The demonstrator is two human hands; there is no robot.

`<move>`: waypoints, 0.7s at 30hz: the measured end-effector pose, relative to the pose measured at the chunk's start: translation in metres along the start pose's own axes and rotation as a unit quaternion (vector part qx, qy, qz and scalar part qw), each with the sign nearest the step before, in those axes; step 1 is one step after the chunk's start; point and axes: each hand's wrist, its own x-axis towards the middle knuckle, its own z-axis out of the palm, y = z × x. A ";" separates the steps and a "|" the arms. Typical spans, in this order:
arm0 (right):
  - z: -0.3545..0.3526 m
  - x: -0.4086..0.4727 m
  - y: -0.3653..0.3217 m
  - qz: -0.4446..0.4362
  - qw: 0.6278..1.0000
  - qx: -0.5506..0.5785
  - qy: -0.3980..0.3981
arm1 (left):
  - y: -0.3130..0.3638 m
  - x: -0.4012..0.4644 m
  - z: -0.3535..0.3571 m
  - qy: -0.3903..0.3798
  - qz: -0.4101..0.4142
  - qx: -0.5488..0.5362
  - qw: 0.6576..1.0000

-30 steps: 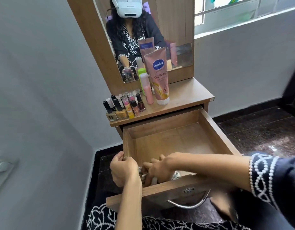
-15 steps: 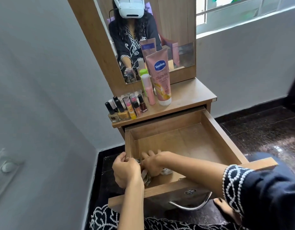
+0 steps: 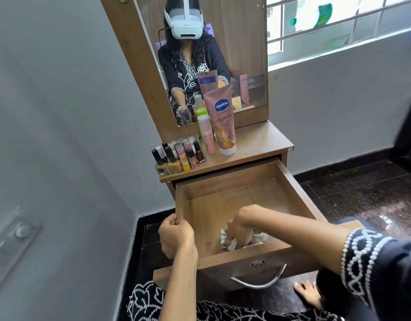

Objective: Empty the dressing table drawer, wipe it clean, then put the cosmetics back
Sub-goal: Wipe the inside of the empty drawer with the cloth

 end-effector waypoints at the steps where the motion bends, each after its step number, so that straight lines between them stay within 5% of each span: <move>1: 0.004 -0.003 0.006 0.017 1.000 -0.001 -0.010 | 0.000 0.000 0.000 -0.001 0.001 0.001 1.000; 21: -0.020 0.037 -0.054 0.023 0.989 0.135 0.047 | -0.005 0.006 0.000 0.005 0.014 0.015 1.000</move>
